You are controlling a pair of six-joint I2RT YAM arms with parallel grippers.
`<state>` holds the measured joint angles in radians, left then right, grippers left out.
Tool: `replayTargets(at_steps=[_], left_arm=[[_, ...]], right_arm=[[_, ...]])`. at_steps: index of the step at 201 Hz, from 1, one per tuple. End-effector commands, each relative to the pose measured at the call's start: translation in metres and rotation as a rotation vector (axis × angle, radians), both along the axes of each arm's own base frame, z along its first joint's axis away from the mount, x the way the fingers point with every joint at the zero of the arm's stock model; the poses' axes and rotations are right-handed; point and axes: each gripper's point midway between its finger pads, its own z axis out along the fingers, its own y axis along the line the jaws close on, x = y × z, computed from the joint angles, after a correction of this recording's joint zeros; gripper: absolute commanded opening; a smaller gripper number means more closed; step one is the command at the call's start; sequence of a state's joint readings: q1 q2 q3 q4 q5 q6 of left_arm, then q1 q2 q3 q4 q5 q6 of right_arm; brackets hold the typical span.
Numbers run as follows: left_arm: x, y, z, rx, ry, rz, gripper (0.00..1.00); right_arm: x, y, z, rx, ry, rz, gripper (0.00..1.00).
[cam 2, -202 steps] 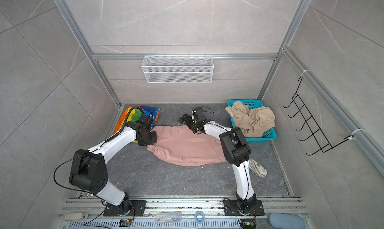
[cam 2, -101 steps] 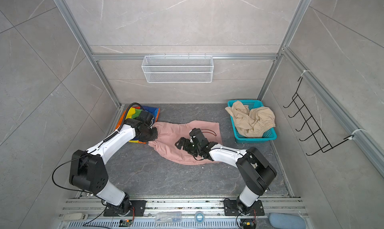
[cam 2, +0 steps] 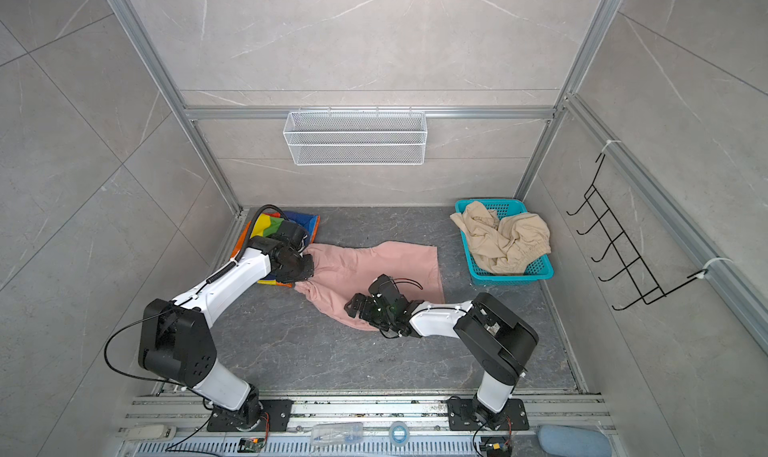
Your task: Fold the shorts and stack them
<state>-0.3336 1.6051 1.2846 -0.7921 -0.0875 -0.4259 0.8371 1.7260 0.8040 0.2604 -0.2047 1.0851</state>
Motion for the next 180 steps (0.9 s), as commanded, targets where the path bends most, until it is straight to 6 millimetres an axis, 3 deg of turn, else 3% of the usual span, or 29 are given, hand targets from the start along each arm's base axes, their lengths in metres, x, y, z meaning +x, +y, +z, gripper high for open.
replayTargets(at_steps=[1,16,38,62,91,115,180], left_arm=[[0.004,0.019,0.024,0.071,-0.048,0.004,0.00],[0.005,0.027,0.028,0.124,-0.036,-0.008,0.00],[0.005,0.038,0.035,0.205,-0.010,-0.017,0.00],[0.008,0.048,0.047,0.270,-0.020,-0.018,0.00],[0.011,0.059,0.060,0.359,-0.010,-0.033,0.00],[0.014,0.058,0.065,0.404,0.002,-0.053,0.00],[0.016,0.042,0.081,0.542,0.014,-0.126,0.00]], right_arm=[[-0.003,-0.005,0.009,-0.032,0.005,-0.006,1.00],[0.007,-0.016,0.036,-0.047,-0.051,-0.010,1.00],[0.031,-0.059,0.056,-0.126,-0.101,-0.064,1.00],[0.049,-0.112,0.053,-0.251,-0.095,-0.090,1.00],[0.057,-0.148,0.033,-0.394,-0.066,-0.061,1.00],[0.060,-0.154,0.014,-0.457,-0.043,-0.036,1.00],[0.067,-0.132,-0.019,-0.384,0.022,-0.017,1.00]])
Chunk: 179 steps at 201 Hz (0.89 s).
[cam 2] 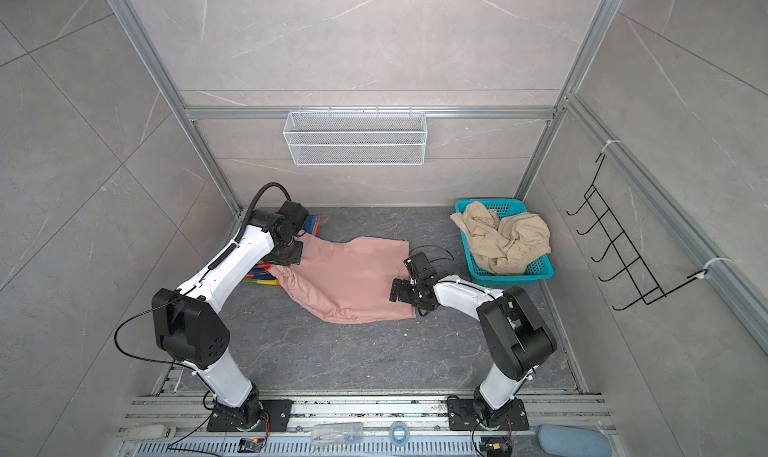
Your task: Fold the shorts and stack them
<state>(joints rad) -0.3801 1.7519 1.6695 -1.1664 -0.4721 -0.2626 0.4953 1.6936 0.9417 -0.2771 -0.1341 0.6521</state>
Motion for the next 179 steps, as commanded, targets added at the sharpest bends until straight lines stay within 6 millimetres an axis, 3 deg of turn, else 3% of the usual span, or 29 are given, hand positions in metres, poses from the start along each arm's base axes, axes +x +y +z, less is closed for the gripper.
replayTargets(at_steps=[1,35,66,128,179], left_arm=[[-0.002,-0.002,0.020,0.093,0.000,-0.041,0.00],[0.000,-0.032,0.030,0.083,-0.023,-0.077,0.00],[0.003,-0.069,0.026,0.067,-0.015,-0.112,0.00],[0.012,-0.158,-0.015,-0.101,0.069,-0.138,0.06],[0.022,-0.200,-0.047,-0.265,0.108,-0.134,0.19]], right_arm=[[0.008,0.014,-0.001,0.043,-0.005,0.022,1.00],[0.011,0.021,-0.008,0.057,0.005,0.019,1.00],[0.011,0.023,-0.013,0.062,0.013,0.016,1.00],[0.003,0.032,-0.020,0.075,0.024,0.028,1.00],[-0.007,0.037,-0.025,0.103,0.034,0.041,1.00]])
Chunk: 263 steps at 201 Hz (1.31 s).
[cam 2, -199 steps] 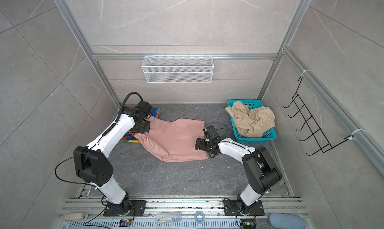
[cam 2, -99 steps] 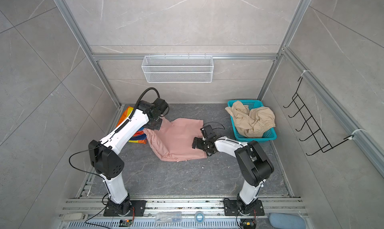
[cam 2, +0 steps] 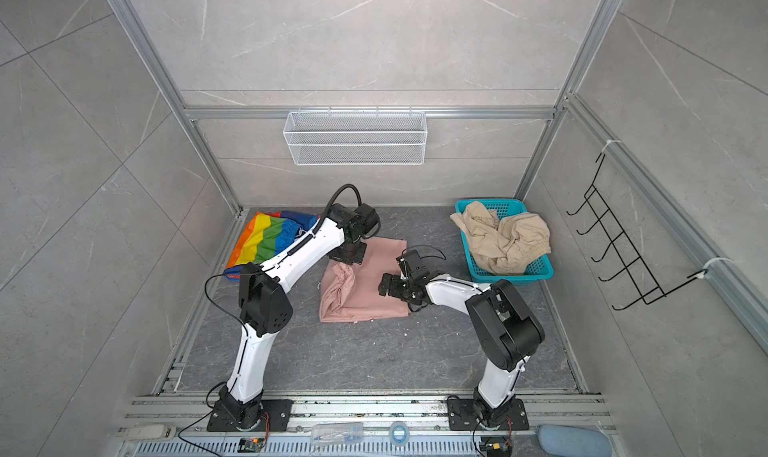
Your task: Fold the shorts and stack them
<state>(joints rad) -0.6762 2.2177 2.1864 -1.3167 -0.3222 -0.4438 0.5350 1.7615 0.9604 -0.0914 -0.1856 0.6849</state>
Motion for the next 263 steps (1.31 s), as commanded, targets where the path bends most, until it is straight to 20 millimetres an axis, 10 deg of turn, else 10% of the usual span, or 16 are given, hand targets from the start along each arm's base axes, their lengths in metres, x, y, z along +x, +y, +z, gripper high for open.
replayTargets(at_steps=[1,36,66,119,196,263], left_arm=[[0.004,-0.022,0.002,-0.131,0.002,0.028,0.20],[0.011,-0.047,0.006,-0.288,-0.029,0.029,0.42],[0.019,-0.062,0.050,-0.471,-0.160,0.012,0.98],[0.026,-0.007,0.123,-0.836,-0.402,0.112,1.00],[-0.001,0.029,0.032,-1.325,-0.304,0.463,1.00],[-0.021,0.012,-0.052,-1.284,-0.181,0.546,0.99]], right_arm=[[-0.028,-0.004,-0.030,-0.016,0.118,0.009,1.00],[-0.035,-0.004,-0.022,0.008,0.107,0.020,1.00],[-0.040,-0.008,0.004,0.015,0.067,0.036,1.00],[-0.033,-0.028,0.063,-0.086,-0.068,0.041,1.00],[-0.003,0.037,0.065,-0.355,-0.159,0.142,1.00],[-0.005,-0.005,0.009,-0.573,-0.098,0.123,1.00]])
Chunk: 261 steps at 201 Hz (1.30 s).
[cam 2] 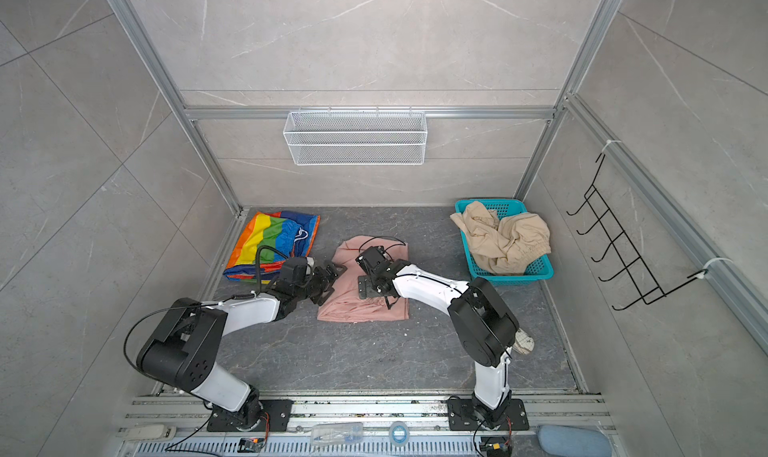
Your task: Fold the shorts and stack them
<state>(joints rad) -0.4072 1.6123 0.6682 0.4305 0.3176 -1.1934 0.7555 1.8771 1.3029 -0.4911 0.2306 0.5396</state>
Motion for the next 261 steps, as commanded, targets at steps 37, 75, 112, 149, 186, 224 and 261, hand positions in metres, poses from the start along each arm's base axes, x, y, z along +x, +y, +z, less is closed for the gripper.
replayTargets(at_steps=[37,75,112,149,186,224,261], left_arm=[[-0.011,-0.016,-0.032,-0.037,0.003,-0.017,0.99],[-0.004,-0.037,0.016,-0.072,-0.126,-0.153,0.99],[0.012,-0.019,0.079,0.206,-0.218,-0.180,0.99],[0.045,-0.044,0.091,0.151,-0.203,-0.241,1.00],[0.083,-0.085,0.077,-0.022,-0.154,-0.287,0.99],[0.107,-0.100,0.044,-0.064,-0.101,-0.269,0.99],[0.128,-0.069,0.009,-0.028,-0.055,-0.174,0.99]], right_arm=[[-0.014,-0.082,-0.038,-0.128,0.066,-0.070,1.00],[-0.016,-0.084,-0.027,-0.071,0.070,-0.026,1.00],[-0.009,-0.062,0.041,0.106,-0.024,-0.006,1.00],[-0.001,-0.019,0.074,0.350,-0.034,0.028,1.00],[0.009,0.017,0.056,0.514,0.025,0.035,1.00],[0.012,0.026,0.014,0.536,0.093,0.025,1.00],[0.010,-0.004,-0.030,0.506,0.178,-0.039,1.00]])
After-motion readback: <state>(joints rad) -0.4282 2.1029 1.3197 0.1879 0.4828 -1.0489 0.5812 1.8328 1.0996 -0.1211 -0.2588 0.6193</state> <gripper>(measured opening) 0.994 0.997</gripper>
